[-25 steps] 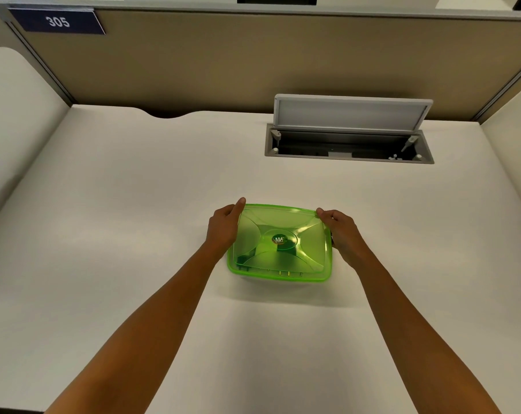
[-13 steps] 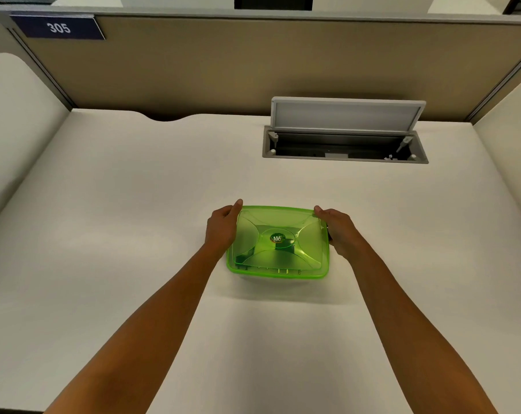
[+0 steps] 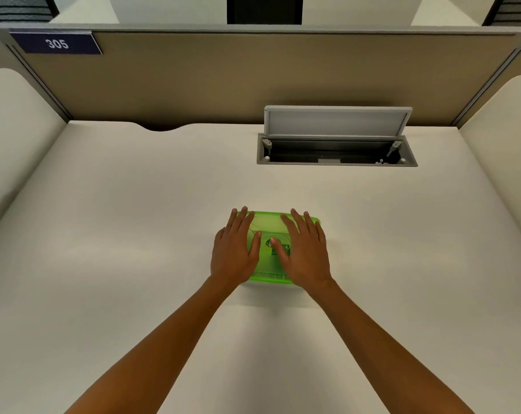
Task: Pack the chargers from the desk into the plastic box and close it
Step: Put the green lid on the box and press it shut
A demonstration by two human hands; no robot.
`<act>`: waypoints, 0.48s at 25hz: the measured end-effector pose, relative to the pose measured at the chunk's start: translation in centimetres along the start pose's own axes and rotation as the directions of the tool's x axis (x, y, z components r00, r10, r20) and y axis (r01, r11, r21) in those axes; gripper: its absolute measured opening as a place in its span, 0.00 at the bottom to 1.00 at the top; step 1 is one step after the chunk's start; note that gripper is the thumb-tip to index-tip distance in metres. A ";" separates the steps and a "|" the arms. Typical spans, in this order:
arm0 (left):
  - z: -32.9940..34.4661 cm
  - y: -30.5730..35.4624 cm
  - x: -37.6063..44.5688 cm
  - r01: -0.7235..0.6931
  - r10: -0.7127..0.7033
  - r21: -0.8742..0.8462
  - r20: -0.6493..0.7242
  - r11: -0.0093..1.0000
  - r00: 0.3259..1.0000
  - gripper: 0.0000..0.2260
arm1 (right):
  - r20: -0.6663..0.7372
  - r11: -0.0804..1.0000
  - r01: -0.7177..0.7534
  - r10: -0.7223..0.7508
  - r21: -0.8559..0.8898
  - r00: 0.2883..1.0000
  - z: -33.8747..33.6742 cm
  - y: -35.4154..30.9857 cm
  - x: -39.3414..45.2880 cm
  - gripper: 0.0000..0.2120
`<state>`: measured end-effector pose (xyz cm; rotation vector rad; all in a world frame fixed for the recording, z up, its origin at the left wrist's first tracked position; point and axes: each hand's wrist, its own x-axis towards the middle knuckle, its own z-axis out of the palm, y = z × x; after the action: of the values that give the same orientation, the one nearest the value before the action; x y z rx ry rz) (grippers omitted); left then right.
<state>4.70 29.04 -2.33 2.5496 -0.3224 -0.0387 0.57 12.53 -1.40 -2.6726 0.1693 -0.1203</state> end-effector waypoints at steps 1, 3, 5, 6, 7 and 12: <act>0.0 -0.1 -0.1 0.014 -0.014 -0.021 0.009 1.000 1.000 0.24 | 0.000 0.999 0.009 -0.009 -0.045 1.000 0.3 -0.1 -0.2 0.30; 0.0 -0.2 -0.1 0.034 -0.034 -0.045 0.006 0.998 0.999 0.25 | -0.015 0.996 0.019 -0.021 -0.084 1.000 0.5 -0.1 -0.4 0.32; 0.1 -0.1 -0.2 0.037 -0.037 -0.035 -0.003 0.999 0.999 0.26 | -0.037 0.994 0.025 -0.029 -0.103 0.999 0.5 -0.1 -0.4 0.33; 0.2 0.0 -0.3 0.035 -0.035 -0.025 -0.007 0.999 0.999 0.26 | -0.047 0.994 0.023 -0.028 -0.105 0.999 0.6 -0.2 -0.3 0.34; 0.2 0.0 -0.2 0.033 -0.033 -0.019 -0.011 0.999 0.999 0.26 | -0.054 0.994 0.019 -0.024 -0.105 0.998 0.6 -0.2 -0.3 0.34; 0.1 0.0 -0.3 0.029 -0.029 -0.004 -0.009 1.000 1.000 0.27 | -0.072 0.995 0.013 -0.020 -0.096 0.997 0.6 -0.3 -0.4 0.36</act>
<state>4.41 29.03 -2.46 2.5498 -0.2812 -0.0388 0.25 13.11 -1.86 -2.7672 0.1811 -0.2208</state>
